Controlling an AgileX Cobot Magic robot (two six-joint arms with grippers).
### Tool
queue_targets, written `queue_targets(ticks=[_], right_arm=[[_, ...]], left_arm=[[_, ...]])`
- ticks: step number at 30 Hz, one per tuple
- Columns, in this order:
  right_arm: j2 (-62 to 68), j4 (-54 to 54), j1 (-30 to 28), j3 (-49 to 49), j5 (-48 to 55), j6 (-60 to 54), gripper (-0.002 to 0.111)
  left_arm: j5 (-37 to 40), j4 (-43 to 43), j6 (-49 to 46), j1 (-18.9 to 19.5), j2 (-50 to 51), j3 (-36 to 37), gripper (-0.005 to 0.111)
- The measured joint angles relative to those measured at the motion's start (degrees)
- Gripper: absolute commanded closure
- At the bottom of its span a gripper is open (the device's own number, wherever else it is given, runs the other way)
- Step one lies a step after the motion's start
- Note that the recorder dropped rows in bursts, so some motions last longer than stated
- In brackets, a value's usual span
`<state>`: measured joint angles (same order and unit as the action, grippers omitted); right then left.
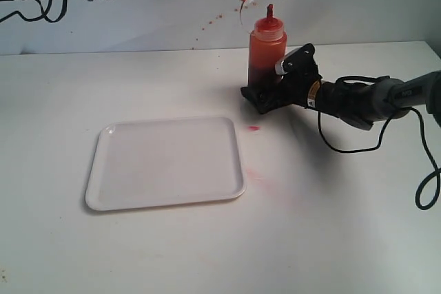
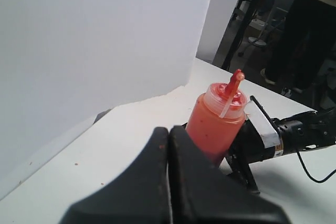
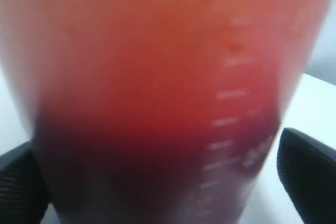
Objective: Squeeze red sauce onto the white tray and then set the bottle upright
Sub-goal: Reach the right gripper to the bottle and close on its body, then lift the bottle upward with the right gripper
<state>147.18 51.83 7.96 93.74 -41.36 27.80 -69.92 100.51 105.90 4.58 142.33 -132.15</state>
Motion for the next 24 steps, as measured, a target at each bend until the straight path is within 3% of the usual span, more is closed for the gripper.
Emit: queue_targets(ticks=[2, 4, 7, 10, 11, 19, 24], right_arm=[[0.25, 0.16, 0.0, 0.0, 0.97, 0.0, 0.007], [0.29, 0.16, 0.0, 0.05, 1.86, 0.0, 0.021], [0.29, 1.93, 0.0, 0.05, 1.6, 0.0, 0.067], [0.29, 5.3, 0.0, 0.27, 0.76, 0.12, 0.101], [0.29, 5.86, 0.0, 0.41, 0.54, 0.12, 0.108], [0.77, 8.6, 0.0, 0.41, -4.02, 0.24, 0.108], [1.25, 9.87, 0.0, 0.41, -8.62, 1.83, 0.108]], left_arm=[[0.0, 0.0, 0.0, 0.0, 0.0, 0.0, 0.107], [0.0, 0.0, 0.0, 0.0, 0.0, 0.0, 0.107], [0.0, 0.0, -0.11, 0.0, 0.0, 0.0, 0.107], [0.0, 0.0, -0.11, 0.0, 0.0, 0.0, 0.107], [0.0, 0.0, -0.11, 0.0, 0.0, 0.0, 0.107], [0.0, 0.0, -0.97, 0.71, 0.0, 0.0, 0.107], [0.0, 0.0, -1.18, 3.35, 0.0, 0.0, 0.107]])
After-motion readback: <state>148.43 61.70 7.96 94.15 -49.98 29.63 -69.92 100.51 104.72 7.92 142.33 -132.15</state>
